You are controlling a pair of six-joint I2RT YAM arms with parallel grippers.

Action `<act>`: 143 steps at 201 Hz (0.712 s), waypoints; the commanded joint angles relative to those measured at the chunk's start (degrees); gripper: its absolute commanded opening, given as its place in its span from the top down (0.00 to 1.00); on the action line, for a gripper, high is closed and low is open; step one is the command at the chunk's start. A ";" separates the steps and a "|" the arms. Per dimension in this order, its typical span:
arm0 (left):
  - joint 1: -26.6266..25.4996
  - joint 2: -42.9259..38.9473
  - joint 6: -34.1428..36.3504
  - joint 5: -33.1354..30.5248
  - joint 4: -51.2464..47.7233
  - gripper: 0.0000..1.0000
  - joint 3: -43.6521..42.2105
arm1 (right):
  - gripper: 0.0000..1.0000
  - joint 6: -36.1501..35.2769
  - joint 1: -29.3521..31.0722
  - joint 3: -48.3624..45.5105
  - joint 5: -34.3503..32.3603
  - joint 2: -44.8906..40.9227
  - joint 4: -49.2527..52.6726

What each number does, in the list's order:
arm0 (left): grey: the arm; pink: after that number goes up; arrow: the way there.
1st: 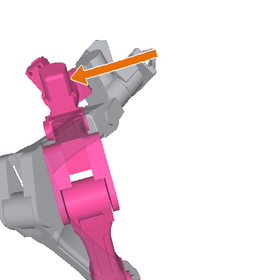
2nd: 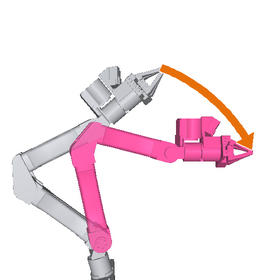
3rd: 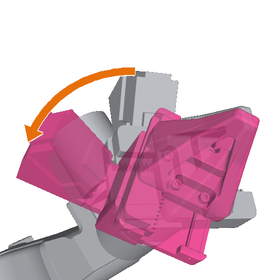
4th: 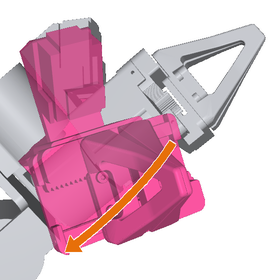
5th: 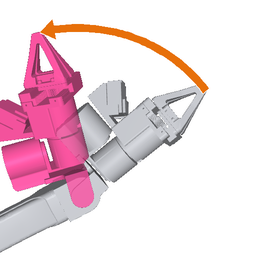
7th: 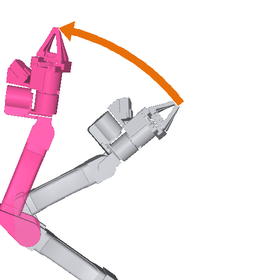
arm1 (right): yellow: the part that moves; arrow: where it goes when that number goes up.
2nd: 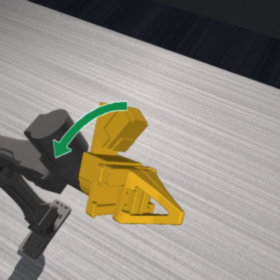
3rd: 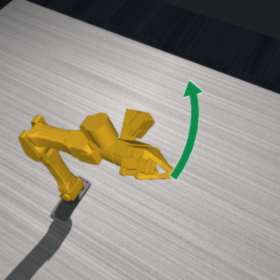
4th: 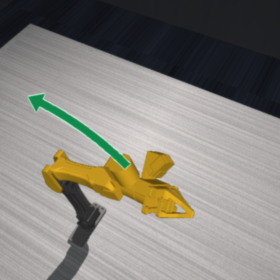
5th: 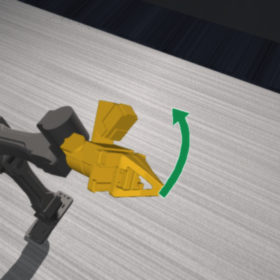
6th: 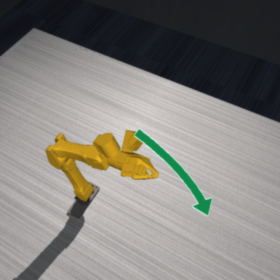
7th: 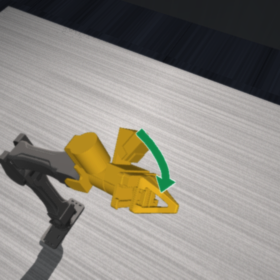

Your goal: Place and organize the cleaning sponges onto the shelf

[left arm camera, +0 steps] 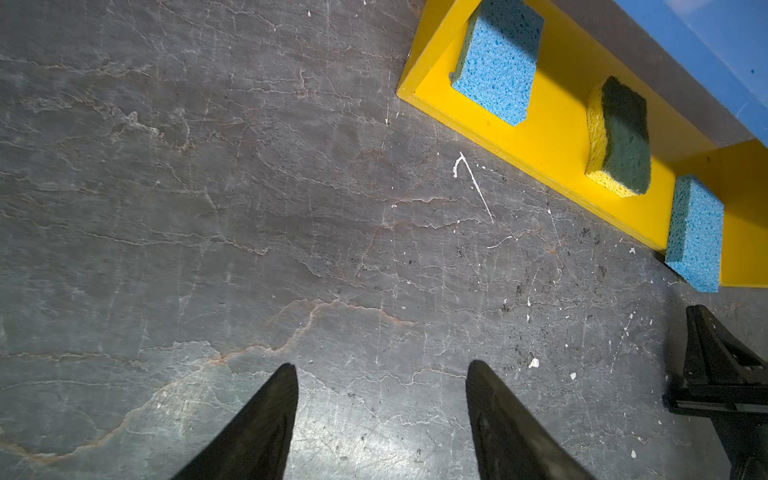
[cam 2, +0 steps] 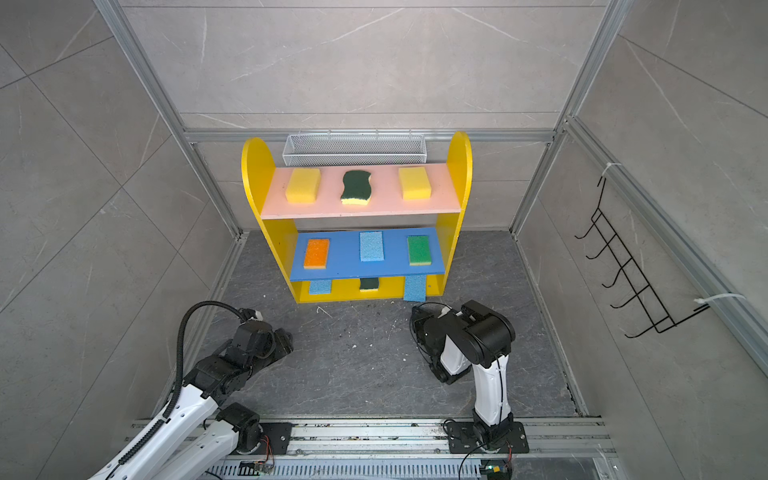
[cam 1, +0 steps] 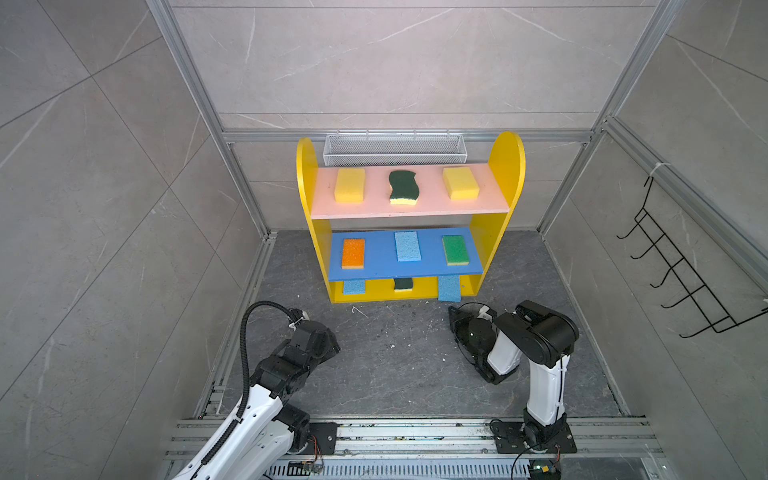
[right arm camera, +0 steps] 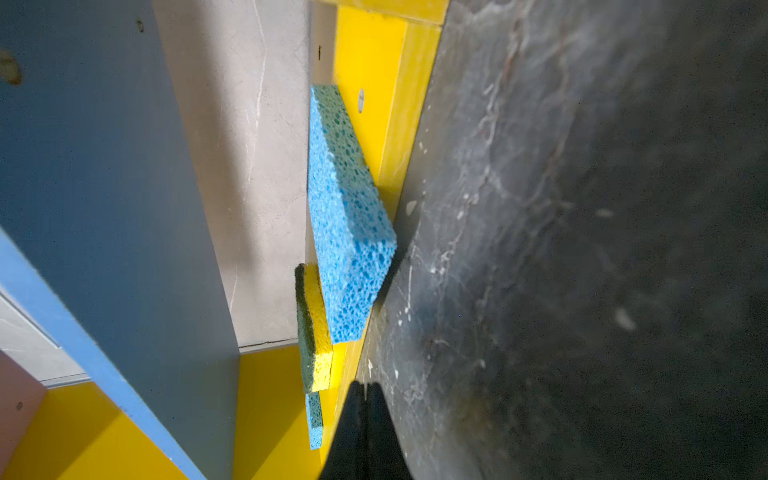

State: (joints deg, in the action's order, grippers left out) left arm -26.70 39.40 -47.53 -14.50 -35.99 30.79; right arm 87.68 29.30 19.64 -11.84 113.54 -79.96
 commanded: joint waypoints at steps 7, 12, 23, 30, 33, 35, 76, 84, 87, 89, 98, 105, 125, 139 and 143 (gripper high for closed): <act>-0.11 0.55 -0.20 -0.73 2.33 0.32 -0.47 | 1.00 -2.85 -0.21 1.56 -1.17 -2.96 17.08; -0.11 0.68 -0.19 -0.79 2.47 0.32 -0.60 | 1.00 -2.89 -0.16 1.92 -1.17 -3.37 18.06; -0.11 1.00 -0.15 -0.80 2.82 0.33 -0.65 | 1.00 -3.03 -0.20 2.40 -1.17 -3.52 18.30; -0.13 1.19 -0.20 -0.88 2.96 0.33 -0.77 | 1.00 -2.72 -0.21 2.57 -1.26 -3.29 18.07; -0.11 1.35 -0.20 -0.92 3.05 0.33 -0.80 | 1.00 -2.56 -0.21 2.59 -1.26 -3.08 17.87; -0.09 1.42 -0.20 -0.89 3.10 0.33 -0.85 | 1.00 -2.53 -0.23 2.64 -1.26 -2.95 17.73; -0.11 2.09 -0.61 -0.64 4.39 0.33 -1.44 | 1.00 0.38 -0.22 1.99 -1.35 1.79 11.39; -0.11 2.18 -0.87 -0.42 4.82 0.32 -1.76 | 1.00 0.69 -0.12 1.88 -1.27 2.69 10.23; -0.11 2.22 -0.90 -0.37 5.02 0.32 -1.89 | 1.00 0.72 -0.12 1.88 -1.26 2.93 10.11; -0.11 2.24 -0.94 -0.36 5.08 0.32 -1.92 | 1.00 0.82 -0.12 1.89 -1.26 3.01 10.06; -0.11 2.26 -1.30 -0.23 5.53 0.33 -2.41 | 1.00 1.23 0.06 1.89 -1.34 3.40 10.23; -0.11 2.19 -1.55 -0.10 5.74 0.33 -2.70 | 1.00 1.51 0.21 1.76 -1.59 3.45 10.41; -0.11 1.93 -2.11 -0.08 6.23 0.33 -3.42 | 1.00 1.46 0.50 1.53 -2.14 3.59 10.65; -0.15 1.69 -2.28 -0.16 6.48 0.33 -3.85 | 1.00 1.81 0.51 1.46 -2.27 3.88 10.68; -0.11 1.71 -2.37 -0.17 6.60 0.33 -3.89 | 1.00 1.99 0.49 1.52 -2.31 3.98 10.69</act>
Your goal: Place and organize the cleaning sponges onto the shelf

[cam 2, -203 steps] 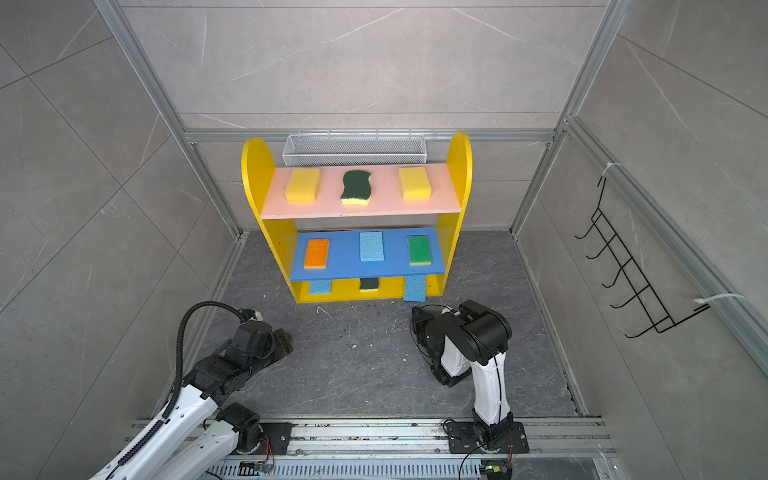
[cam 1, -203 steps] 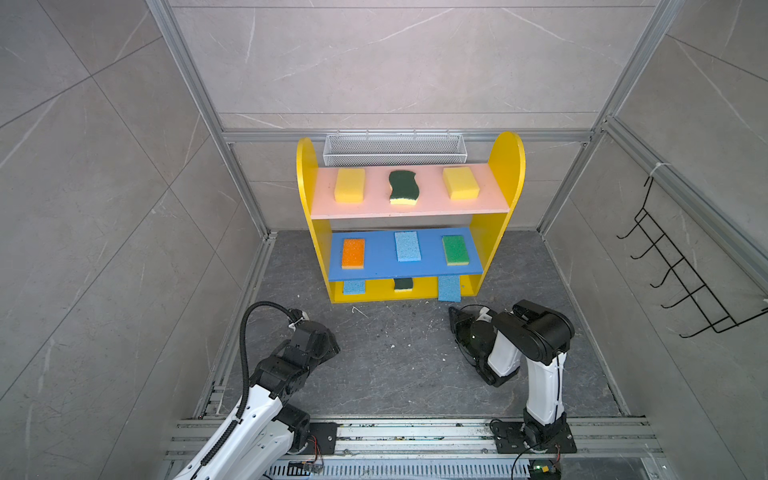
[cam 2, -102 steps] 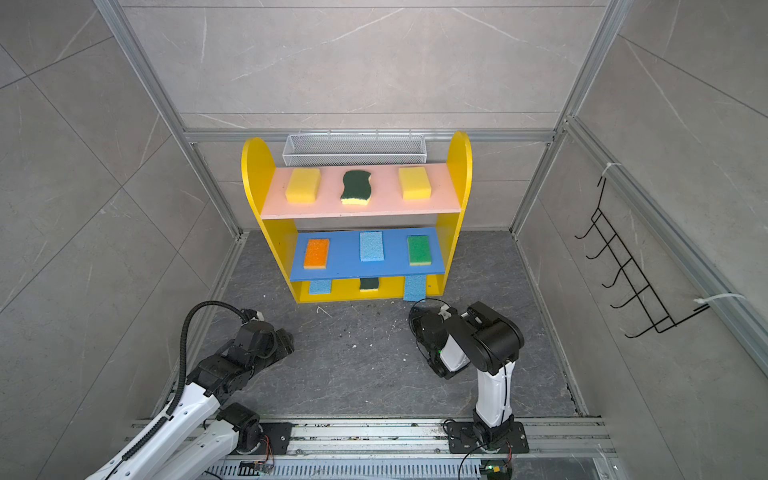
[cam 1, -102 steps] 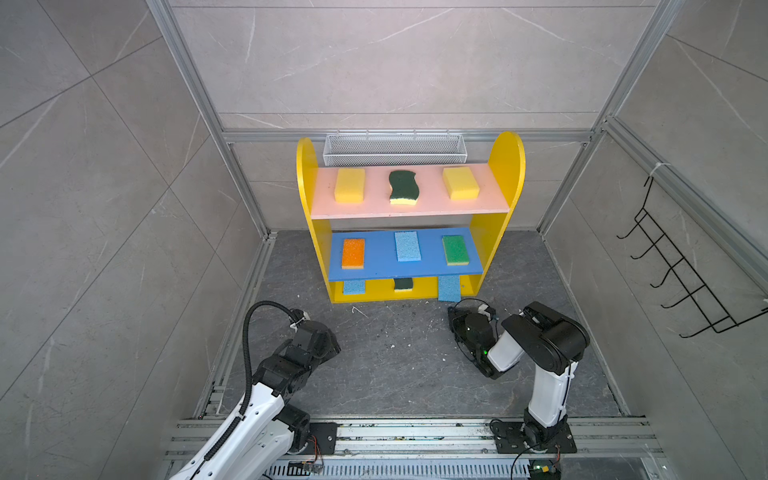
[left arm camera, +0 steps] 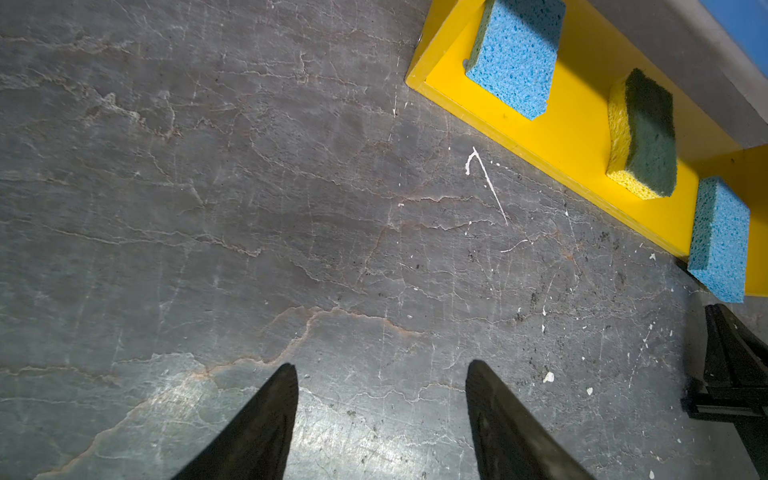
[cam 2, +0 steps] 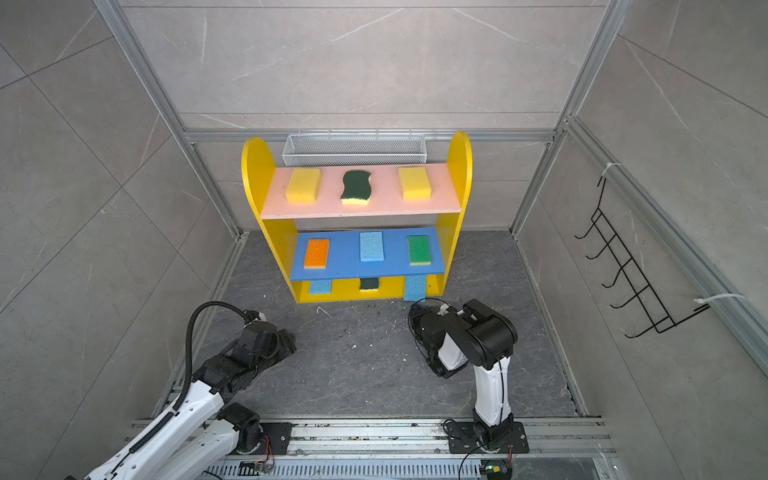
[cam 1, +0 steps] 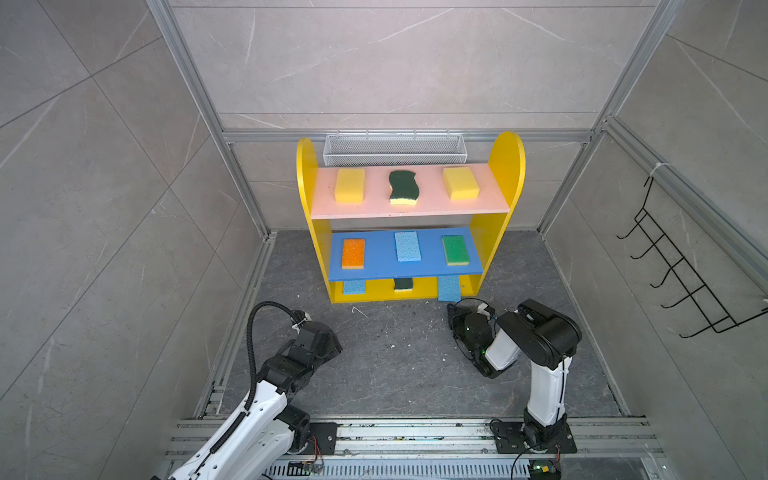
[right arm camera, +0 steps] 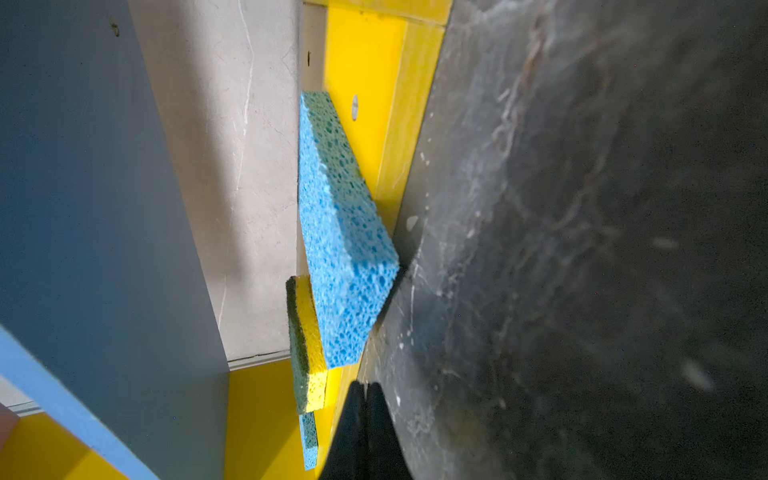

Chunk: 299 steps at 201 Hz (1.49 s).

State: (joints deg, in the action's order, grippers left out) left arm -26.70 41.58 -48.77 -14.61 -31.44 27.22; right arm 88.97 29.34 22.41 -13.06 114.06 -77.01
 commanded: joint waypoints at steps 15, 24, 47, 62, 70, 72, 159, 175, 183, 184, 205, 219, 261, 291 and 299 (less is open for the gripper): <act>-0.11 -0.66 -1.32 -0.16 2.09 0.33 -0.59 | 1.00 1.09 0.52 -1.00 -1.18 3.99 7.36; -0.11 -0.57 -1.32 -0.15 2.28 0.33 -0.75 | 1.00 1.12 0.53 -0.60 -1.01 4.43 7.13; -0.11 -0.36 -1.67 -0.20 2.78 0.33 -1.33 | 1.00 1.37 1.30 0.50 -1.39 5.44 6.96; -0.11 -0.23 -1.92 -0.15 3.21 0.33 -1.60 | 1.00 1.19 1.85 0.83 -2.13 5.49 7.58; -0.11 -0.16 -1.94 -0.09 3.40 0.33 -1.81 | 1.00 1.25 1.94 0.95 -2.28 5.47 7.99; -0.11 -0.18 -1.96 -0.12 3.49 0.33 -1.82 | 1.00 1.26 1.95 0.94 -2.31 5.47 8.06; -0.11 -0.46 -2.11 -0.36 4.16 0.33 -2.58 | 1.00 2.51 1.93 0.95 -5.45 6.08 8.38; -0.11 -0.79 -2.12 -0.41 3.94 0.33 -2.71 | 1.00 2.42 1.78 1.04 -5.76 6.03 8.77; -0.11 -0.86 -2.13 -0.57 3.85 0.33 -2.84 | 1.00 2.46 1.54 1.21 -5.75 6.08 8.95; -0.11 -0.83 -2.16 -0.58 3.85 0.33 -2.81 | 1.00 2.45 1.48 1.22 -5.75 6.09 8.97; -0.11 -0.91 -2.10 -0.77 3.68 0.32 -2.82 | 1.00 2.44 1.09 1.18 -5.95 6.39 8.68; -0.11 -0.83 -2.07 -0.77 3.67 0.32 -2.88 | 1.00 2.51 0.61 1.14 -5.87 6.41 8.59; -0.10 -0.78 -2.12 -0.81 3.75 0.33 -2.98 | 1.00 1.85 -1.88 0.74 -4.72 6.29 8.54; -0.11 -0.63 -2.12 -0.97 3.67 0.33 -2.88 | 1.00 1.20 -2.75 1.56 -3.31 7.24 8.24; -0.11 -0.59 -2.08 -1.01 3.69 0.32 -2.84 | 1.00 1.17 -2.81 1.82 -3.03 7.41 8.40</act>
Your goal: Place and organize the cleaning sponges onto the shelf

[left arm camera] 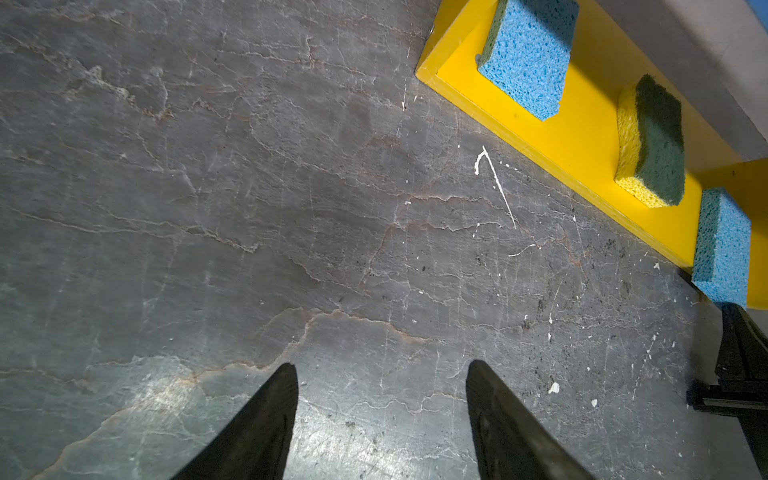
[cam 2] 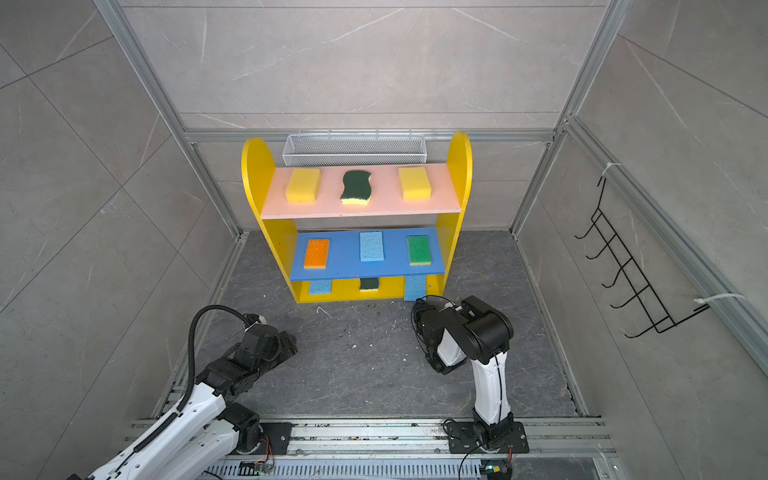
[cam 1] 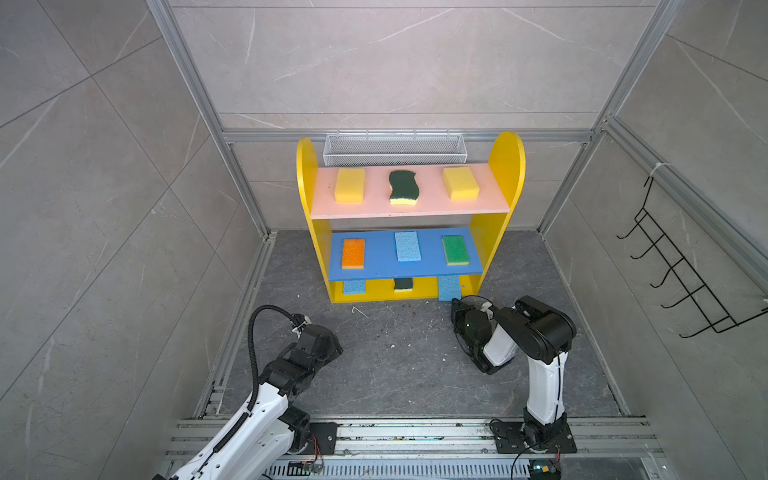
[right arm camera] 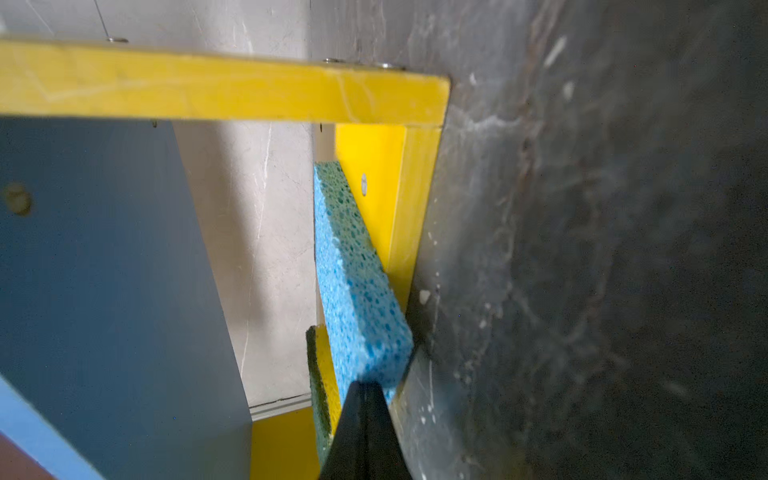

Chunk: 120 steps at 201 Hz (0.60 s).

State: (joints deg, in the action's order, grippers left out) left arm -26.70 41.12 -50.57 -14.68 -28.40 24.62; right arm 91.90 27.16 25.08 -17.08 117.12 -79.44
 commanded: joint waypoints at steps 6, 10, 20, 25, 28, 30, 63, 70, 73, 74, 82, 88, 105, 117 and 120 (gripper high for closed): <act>-0.06 -0.16 -0.26 -0.97 0.63 0.32 -0.15 | 1.00 -1.78 -0.61 -0.80 1.00 4.56 10.86; -0.11 -0.08 -0.26 -0.97 0.64 0.33 -0.10 | 1.00 -1.84 -0.61 -0.68 1.00 4.63 10.83; -0.06 0.08 -0.25 -0.98 0.63 0.33 -0.01 | 1.00 -1.90 -0.61 -0.69 0.96 4.71 11.01; -0.11 0.12 -0.26 -1.01 0.56 0.33 0.07 | 1.00 -1.89 -0.72 -0.71 0.85 4.78 11.14; -0.11 0.14 -0.28 -0.94 0.60 0.33 0.07 | 1.00 -1.89 -0.77 -0.65 0.90 4.77 11.15; -0.11 0.11 -0.25 -0.98 0.62 0.33 0.08 | 1.00 -1.92 -0.79 -0.67 0.93 4.82 11.21; -0.11 0.57 -0.25 -1.04 0.89 0.33 0.07 | 1.00 -2.72 -2.10 0.09 2.64 5.56 10.58; -0.11 0.70 -0.31 -1.09 0.97 0.32 0.08 | 1.00 -2.73 -2.27 0.31 2.80 5.66 10.58; -0.11 0.78 -0.32 -1.03 1.06 0.33 0.08 | 1.00 -2.75 -2.29 0.38 2.84 5.73 10.61; -0.11 0.79 -0.32 -1.09 1.06 0.33 0.08 | 1.00 -2.76 -2.29 0.40 2.84 5.78 10.61; -0.11 0.97 -0.33 -1.13 1.16 0.33 0.14 | 1.00 -2.85 -2.44 0.57 2.93 5.99 10.60; -0.11 1.12 -0.32 -1.10 1.32 0.32 0.11 | 1.00 -2.93 -2.64 0.67 3.01 6.03 10.64; -0.11 1.59 -0.28 -1.06 1.59 0.32 0.25 | 1.00 -3.03 -3.11 0.93 3.27 6.49 10.70; -0.15 1.93 -0.23 -1.01 1.67 0.33 0.38 | 1.00 -3.12 -3.56 1.11 3.62 6.78 10.67; -0.11 2.04 -0.18 -1.05 1.69 0.33 0.42 | 1.00 -3.09 -3.69 1.18 3.82 6.95 10.58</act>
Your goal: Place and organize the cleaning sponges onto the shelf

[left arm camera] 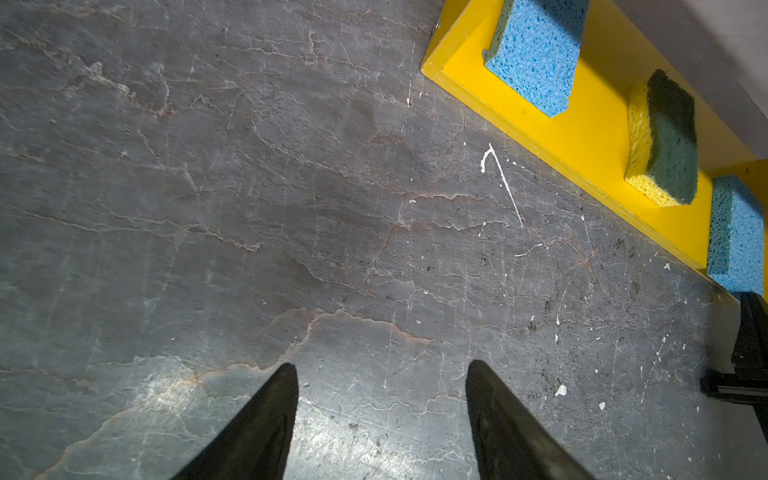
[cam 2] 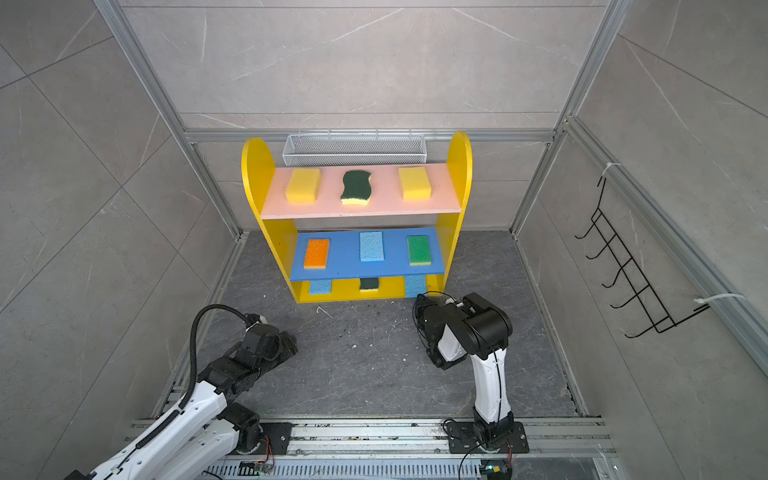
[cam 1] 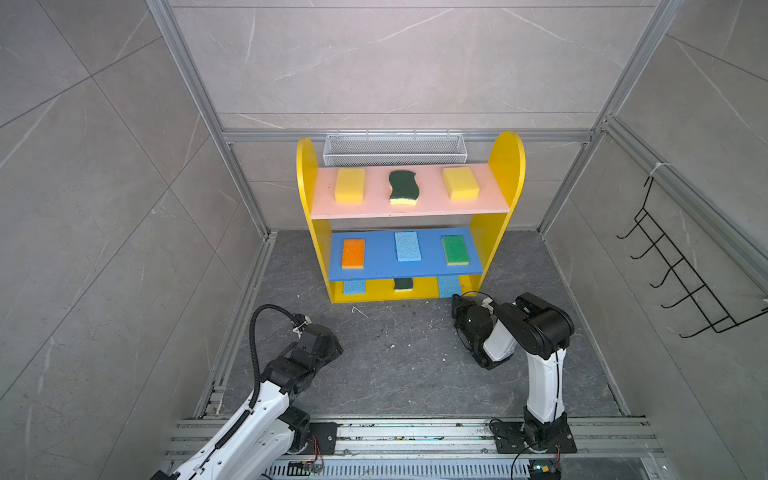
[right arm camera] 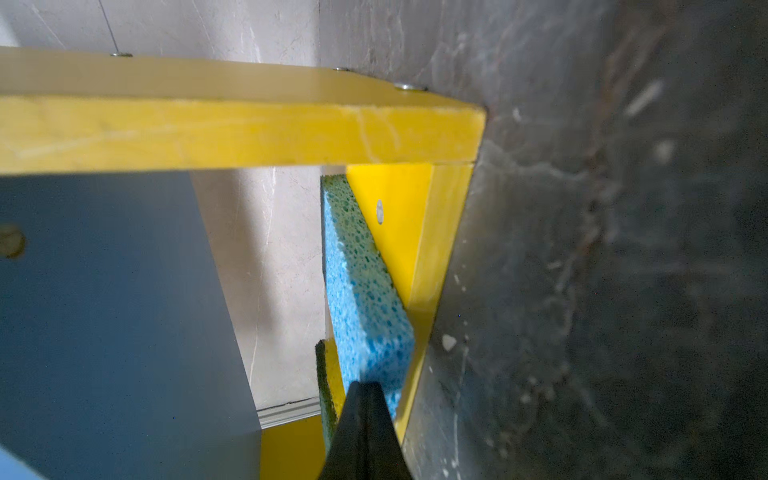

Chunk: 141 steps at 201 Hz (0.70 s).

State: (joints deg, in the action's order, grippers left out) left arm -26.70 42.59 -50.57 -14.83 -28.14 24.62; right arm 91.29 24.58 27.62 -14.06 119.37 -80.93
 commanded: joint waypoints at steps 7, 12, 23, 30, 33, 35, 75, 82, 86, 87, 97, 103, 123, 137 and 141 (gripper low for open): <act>-0.10 0.70 -0.15 -0.90 1.45 0.33 0.51 | 1.00 -2.64 -1.41 -1.21 1.24 4.94 11.82; -0.11 0.85 -0.15 -0.90 1.51 0.33 0.49 | 1.00 -2.70 -1.55 -1.12 1.53 5.20 11.64; -0.11 0.94 -0.19 -0.98 1.68 0.33 0.38 | 1.00 -2.86 -1.74 -0.77 1.97 5.62 11.49; -0.11 1.09 -0.31 -0.97 1.82 0.33 0.24 | 1.00 -2.86 -1.79 -0.62 2.07 5.86 11.48; -0.10 1.05 -0.32 -0.99 1.90 0.33 0.21 | 1.00 -2.87 -1.81 -0.55 2.15 5.99 11.41; -0.11 1.10 -0.34 -0.92 1.98 0.33 0.24 | 1.00 -2.80 -1.81 -0.50 2.19 6.06 11.47; -0.11 1.18 -0.62 -0.79 2.21 0.33 -0.02 | 1.00 -3.28 -1.90 0.20 2.70 7.01 11.62; -0.11 1.13 -0.63 -0.82 2.21 0.33 -0.03 | 1.00 -3.34 -1.90 0.32 2.81 7.08 11.75; -0.11 1.18 -0.61 -0.79 2.21 0.33 -0.05 | 1.00 -3.42 -1.90 0.33 2.87 7.22 11.83; -0.11 1.18 -0.60 -0.80 2.21 0.33 -0.07 | 1.00 -3.45 -1.95 0.29 2.89 7.25 11.84; -0.11 1.18 -0.59 -0.88 2.25 0.33 -0.10 | 1.00 -3.48 -1.91 0.37 2.92 7.49 11.82; -0.11 1.24 -0.67 -0.90 2.29 0.33 -0.22 | 1.00 -3.47 -1.98 0.46 2.97 7.59 11.80; -0.11 1.37 -0.74 -0.98 2.39 0.33 -0.28 | 1.00 -3.66 -1.99 0.74 3.17 7.97 11.92; -0.10 1.44 -0.76 -0.90 2.39 0.33 -0.32 | 1.00 -3.81 -2.05 1.04 3.44 8.33 11.98; -0.11 1.52 -0.81 -0.97 2.39 0.33 -0.28 | 1.00 -3.84 -1.98 1.17 3.51 8.37 12.08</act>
State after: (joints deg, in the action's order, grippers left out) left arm -26.70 43.88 -50.74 -14.83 -26.87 24.62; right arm 89.97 22.83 30.30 -11.46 122.41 -83.94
